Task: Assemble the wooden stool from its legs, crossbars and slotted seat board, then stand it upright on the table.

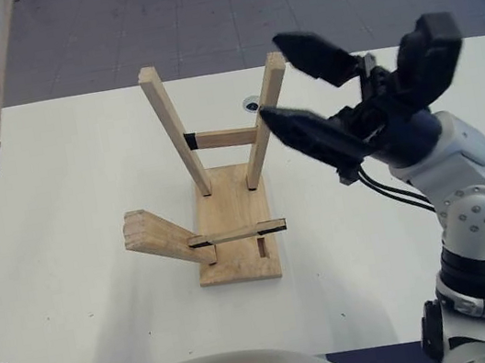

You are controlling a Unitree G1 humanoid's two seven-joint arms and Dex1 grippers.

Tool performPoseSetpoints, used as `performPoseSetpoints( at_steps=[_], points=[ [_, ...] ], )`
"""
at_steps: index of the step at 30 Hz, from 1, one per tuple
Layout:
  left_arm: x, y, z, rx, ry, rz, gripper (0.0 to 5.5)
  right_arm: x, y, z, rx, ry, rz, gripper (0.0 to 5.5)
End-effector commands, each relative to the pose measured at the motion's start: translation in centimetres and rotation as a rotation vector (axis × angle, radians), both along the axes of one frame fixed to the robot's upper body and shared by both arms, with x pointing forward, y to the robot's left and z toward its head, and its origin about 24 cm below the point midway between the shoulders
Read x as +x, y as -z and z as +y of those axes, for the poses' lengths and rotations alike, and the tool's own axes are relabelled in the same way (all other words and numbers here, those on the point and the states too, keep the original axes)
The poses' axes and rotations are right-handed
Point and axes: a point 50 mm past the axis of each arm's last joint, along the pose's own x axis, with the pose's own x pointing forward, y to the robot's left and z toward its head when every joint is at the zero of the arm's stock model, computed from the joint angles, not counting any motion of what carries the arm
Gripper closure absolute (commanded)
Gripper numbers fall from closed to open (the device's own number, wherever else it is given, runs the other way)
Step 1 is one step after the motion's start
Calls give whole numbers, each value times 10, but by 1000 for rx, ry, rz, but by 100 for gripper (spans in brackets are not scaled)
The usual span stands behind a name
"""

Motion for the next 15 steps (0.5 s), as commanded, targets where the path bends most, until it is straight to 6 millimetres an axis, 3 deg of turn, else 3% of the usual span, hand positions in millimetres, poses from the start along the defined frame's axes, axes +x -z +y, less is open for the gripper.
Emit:
performPoseSetpoints(
  at_steps=[1, 5, 9, 15],
  points=[
    [11, 8, -18, 53, 234, -17, 445, 13, -7, 14, -48, -117, -70, 0],
    [22, 15, -39, 121, 478, -15, 445, 20, -10, 30, -83, -232, -126, 0],
    [31, 21, -55, 185, 615, 2, 445, 24, -13, 49, -143, -342, -176, 0],
    [26, 31, -66, 235, 750, 11, 445, 28, -13, 62, -213, -393, -235, 0]
  ],
)
